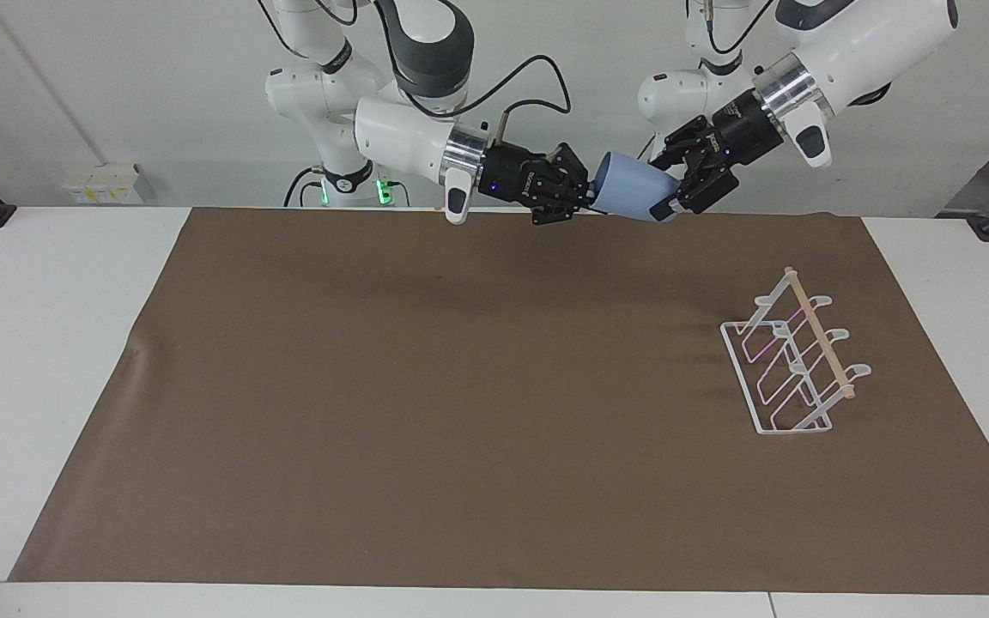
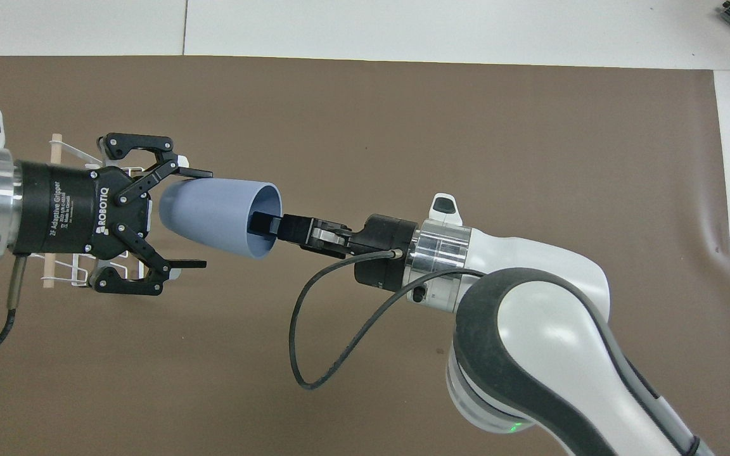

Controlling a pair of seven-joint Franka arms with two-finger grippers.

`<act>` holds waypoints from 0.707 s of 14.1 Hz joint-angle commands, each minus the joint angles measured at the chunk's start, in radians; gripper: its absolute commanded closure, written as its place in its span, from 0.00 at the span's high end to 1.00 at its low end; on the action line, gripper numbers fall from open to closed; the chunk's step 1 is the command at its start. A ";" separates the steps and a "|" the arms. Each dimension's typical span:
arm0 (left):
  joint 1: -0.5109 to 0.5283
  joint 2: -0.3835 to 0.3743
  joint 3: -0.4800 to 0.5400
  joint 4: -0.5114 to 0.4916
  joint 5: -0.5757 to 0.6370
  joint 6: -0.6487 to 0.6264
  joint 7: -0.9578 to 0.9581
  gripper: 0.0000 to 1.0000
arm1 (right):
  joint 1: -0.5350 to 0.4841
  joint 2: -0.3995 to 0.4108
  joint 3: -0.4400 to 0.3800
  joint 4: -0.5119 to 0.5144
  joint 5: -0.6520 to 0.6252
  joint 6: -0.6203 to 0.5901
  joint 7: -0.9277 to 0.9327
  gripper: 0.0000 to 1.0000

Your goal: Hang cup on cup holder

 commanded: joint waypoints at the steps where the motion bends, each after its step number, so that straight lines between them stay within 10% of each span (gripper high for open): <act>1: -0.014 -0.026 -0.002 -0.016 -0.004 -0.016 -0.015 0.33 | -0.006 -0.001 0.005 0.008 0.026 0.028 0.020 0.00; 2: -0.014 -0.026 -0.008 -0.016 -0.001 -0.019 -0.007 0.06 | -0.006 -0.003 0.005 0.008 0.026 0.030 0.020 0.00; 3: -0.014 -0.026 -0.014 -0.016 0.003 -0.022 -0.001 0.00 | -0.006 -0.001 0.005 0.008 0.026 0.033 0.020 0.00; 8: -0.013 -0.031 -0.013 -0.018 0.027 -0.042 0.033 0.00 | -0.006 -0.003 0.005 0.008 0.020 0.034 0.035 0.00; 10: -0.010 -0.031 -0.013 -0.018 0.029 -0.042 0.031 0.00 | -0.004 -0.001 0.005 0.008 0.014 0.036 0.049 0.80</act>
